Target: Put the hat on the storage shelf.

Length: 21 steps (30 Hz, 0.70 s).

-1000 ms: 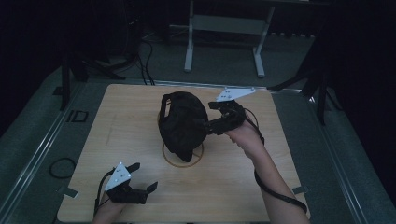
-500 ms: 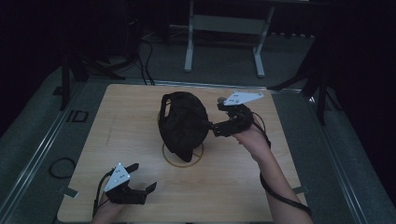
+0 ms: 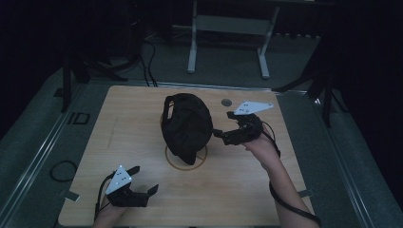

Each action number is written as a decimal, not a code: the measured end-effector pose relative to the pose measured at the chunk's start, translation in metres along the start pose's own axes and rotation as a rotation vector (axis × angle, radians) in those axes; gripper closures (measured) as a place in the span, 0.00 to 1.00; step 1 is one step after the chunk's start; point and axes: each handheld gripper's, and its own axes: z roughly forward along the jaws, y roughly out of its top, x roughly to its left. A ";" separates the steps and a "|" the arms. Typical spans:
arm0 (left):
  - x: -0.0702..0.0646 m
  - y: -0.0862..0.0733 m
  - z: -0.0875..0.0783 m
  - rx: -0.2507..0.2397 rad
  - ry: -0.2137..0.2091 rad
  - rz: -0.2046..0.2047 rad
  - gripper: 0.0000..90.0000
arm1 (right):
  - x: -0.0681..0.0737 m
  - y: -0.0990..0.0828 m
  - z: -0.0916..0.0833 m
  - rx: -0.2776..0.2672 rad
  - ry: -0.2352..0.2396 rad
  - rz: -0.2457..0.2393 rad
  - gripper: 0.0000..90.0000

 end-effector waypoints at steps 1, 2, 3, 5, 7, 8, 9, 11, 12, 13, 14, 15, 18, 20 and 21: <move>0.000 0.000 0.000 0.001 0.002 0.001 0.02 | 0.000 -0.002 0.000 -0.002 -0.001 0.001 0.16; 0.000 0.000 0.000 0.000 0.001 -0.001 0.02 | 0.000 -0.003 0.000 -0.001 0.001 0.003 0.16; 0.000 0.000 -0.001 -0.010 0.003 -0.006 0.02 | -0.001 -0.005 -0.001 -0.001 -0.001 0.007 0.16; 0.002 0.001 -0.002 -0.030 0.000 -0.024 0.02 | -0.001 -0.009 -0.001 -0.002 0.002 0.013 0.16; 0.003 0.001 -0.003 -0.029 0.007 -0.023 0.02 | -0.002 -0.014 -0.001 0.002 0.008 0.018 0.16; 0.003 0.001 -0.003 -0.027 0.009 -0.025 0.02 | -0.002 -0.017 0.000 0.006 0.008 0.021 0.16; 0.003 0.001 -0.003 -0.024 0.011 -0.023 0.02 | -0.003 -0.019 0.001 0.011 0.009 0.022 0.16; 0.002 0.000 -0.003 -0.018 0.014 -0.016 0.02 | -0.004 -0.025 0.002 0.015 0.010 0.033 0.16; 0.002 0.000 -0.002 -0.013 0.017 -0.012 0.02 | -0.005 -0.027 0.002 0.017 0.011 0.032 0.16; 0.002 0.000 -0.002 -0.011 0.016 -0.009 0.02 | -0.005 -0.030 0.003 0.020 0.010 0.034 0.16; 0.001 0.000 -0.001 -0.012 0.015 -0.007 0.02 | -0.005 -0.032 0.003 0.022 0.010 0.037 0.16; 0.001 0.000 -0.001 -0.010 0.014 -0.007 0.02 | -0.005 -0.035 0.003 0.022 0.010 0.040 0.16; 0.001 0.000 -0.001 -0.005 0.015 -0.003 0.02 | -0.006 -0.041 0.003 0.022 0.000 0.038 0.16; 0.001 0.000 -0.001 -0.008 0.013 -0.004 0.02 | -0.007 -0.046 0.003 0.028 -0.002 0.043 0.16; 0.001 0.000 -0.001 -0.008 0.014 -0.005 0.02 | -0.007 -0.049 0.003 0.026 -0.002 0.043 0.16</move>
